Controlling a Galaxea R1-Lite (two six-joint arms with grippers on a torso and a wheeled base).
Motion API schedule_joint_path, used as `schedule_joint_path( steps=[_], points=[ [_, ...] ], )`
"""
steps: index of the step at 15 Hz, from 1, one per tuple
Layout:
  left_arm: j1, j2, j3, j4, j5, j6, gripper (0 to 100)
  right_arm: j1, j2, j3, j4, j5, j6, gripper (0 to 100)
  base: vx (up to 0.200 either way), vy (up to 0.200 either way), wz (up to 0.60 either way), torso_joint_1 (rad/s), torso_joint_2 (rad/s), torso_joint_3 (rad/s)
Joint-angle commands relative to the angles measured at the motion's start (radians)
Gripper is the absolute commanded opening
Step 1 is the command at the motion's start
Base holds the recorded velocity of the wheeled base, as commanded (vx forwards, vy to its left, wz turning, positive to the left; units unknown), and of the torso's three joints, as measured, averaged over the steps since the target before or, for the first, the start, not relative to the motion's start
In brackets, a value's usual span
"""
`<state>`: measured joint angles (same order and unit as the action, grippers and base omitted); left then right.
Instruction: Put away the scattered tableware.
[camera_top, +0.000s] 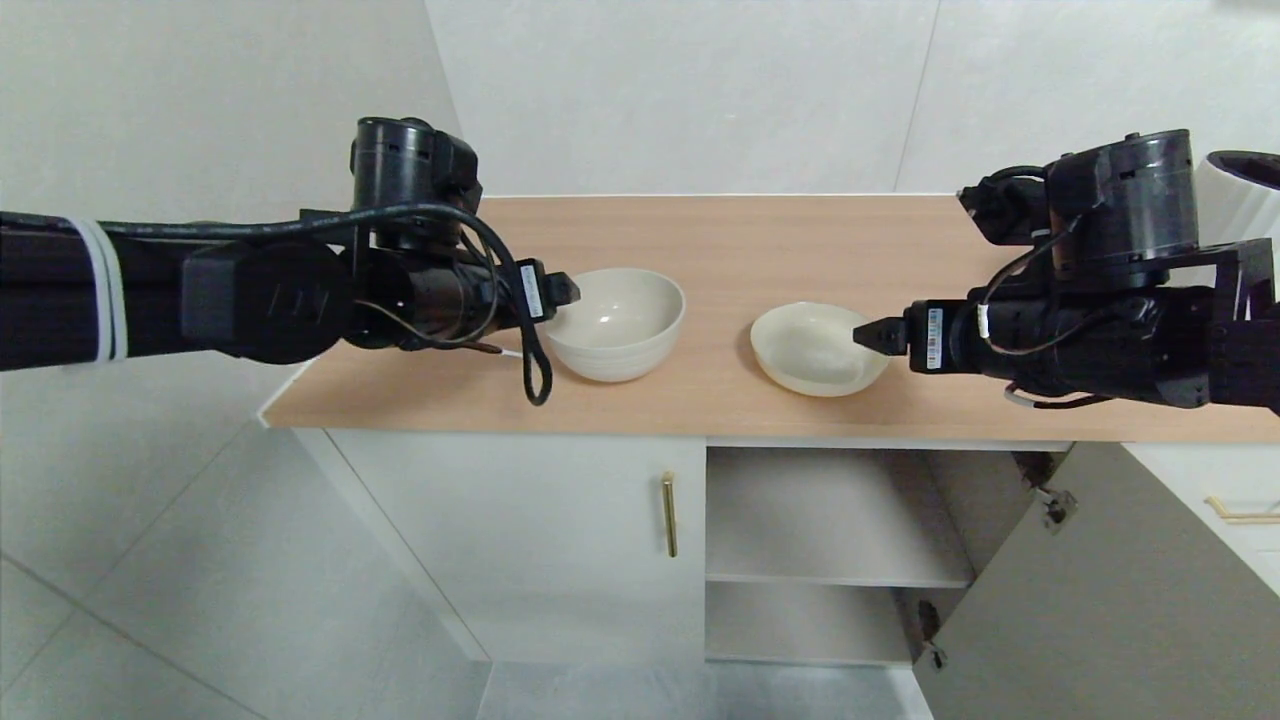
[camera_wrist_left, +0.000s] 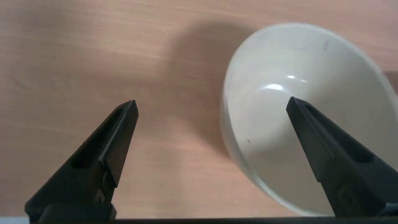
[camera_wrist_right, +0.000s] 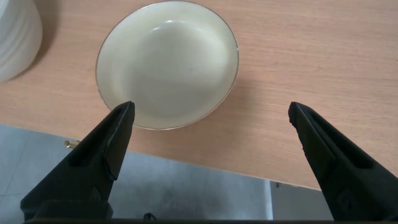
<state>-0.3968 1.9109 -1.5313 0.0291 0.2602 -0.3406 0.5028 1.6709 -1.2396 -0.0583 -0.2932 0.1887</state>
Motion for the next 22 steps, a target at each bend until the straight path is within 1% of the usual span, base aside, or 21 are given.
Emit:
schedule_joint_path(
  steps=[1, 6, 7, 13, 14, 15, 16, 18, 19, 20, 21, 22],
  points=[
    [0.0, 0.033, -0.003, -0.011, 0.01, 0.002, 100, 0.0, 0.001, 0.0, 0.0, 0.0, 0.0, 100, 0.0, 0.0, 0.0, 0.0, 0.0, 0.0],
    [0.0, 0.06, -0.004, -0.046, 0.011, 0.003, 100, 0.0, -0.005, 0.0, 0.0, 0.0, 0.0, 100, 0.0, 0.0, 0.0, 0.0, 0.0, 0.0],
    [0.0, 0.059, -0.004, -0.048, 0.011, 0.003, 0, 0.0, -0.005, 0.0, 0.0, 0.0, 0.0, 100, 0.0, 0.0, 0.0, 0.0, 0.0, 0.0],
    [-0.008, 0.042, -0.001, -0.049, 0.011, -0.005, 0, 0.0, -0.008, 0.006, 0.0, -0.001, 0.0, 100, 0.0, 0.0, 0.0, 0.0, 0.0, 0.0],
    [-0.01, 0.025, 0.005, -0.051, 0.013, -0.014, 0, 0.0, -0.008, 0.006, 0.0, -0.003, 0.0, 100, 0.0, 0.0, 0.0, 0.0, 0.0, 0.0],
    [-0.01, -0.003, 0.016, -0.052, 0.011, -0.034, 0, 0.0, -0.006, 0.006, 0.0, -0.011, -0.002, 100, 0.0, 0.0, 0.0, 0.0, 0.0, 0.0],
    [-0.01, -0.019, 0.023, -0.052, 0.01, -0.038, 0, 0.0, -0.005, 0.005, 0.0, -0.015, -0.002, 100, 0.0, 0.0, 0.0, 0.0, 0.0, 0.0],
    [-0.013, -0.099, 0.094, -0.052, 0.008, -0.04, 0, 0.0, 0.003, 0.0, 0.0, -0.015, -0.002, 100, 0.0, 0.0, 0.0, 0.0, 0.0, 0.0],
    [-0.027, -0.15, 0.151, -0.057, 0.008, -0.038, 0, -0.004, 0.015, -0.001, 0.0, -0.018, -0.002, 100, 0.0, 0.0, 0.0, 0.0, 0.0, 0.0],
    [-0.031, -0.196, 0.184, -0.074, 0.005, -0.031, 0, -0.007, 0.033, -0.012, 0.0, -0.027, -0.002, 100, 0.0, 0.0, 0.0, 0.0, 0.0, 0.0],
    [-0.037, -0.227, 0.2, -0.087, 0.005, -0.031, 0, -0.009, 0.056, -0.024, 0.0, -0.049, -0.002, 100, 0.0, 0.0, 0.0, 0.0, 0.0, 0.0],
    [-0.06, -0.248, 0.218, -0.089, 0.005, -0.031, 0, -0.01, 0.089, -0.035, -0.002, -0.07, 0.0, 100, 0.0, 0.0, 0.0, 0.0, 0.0, 0.0]
  ],
)
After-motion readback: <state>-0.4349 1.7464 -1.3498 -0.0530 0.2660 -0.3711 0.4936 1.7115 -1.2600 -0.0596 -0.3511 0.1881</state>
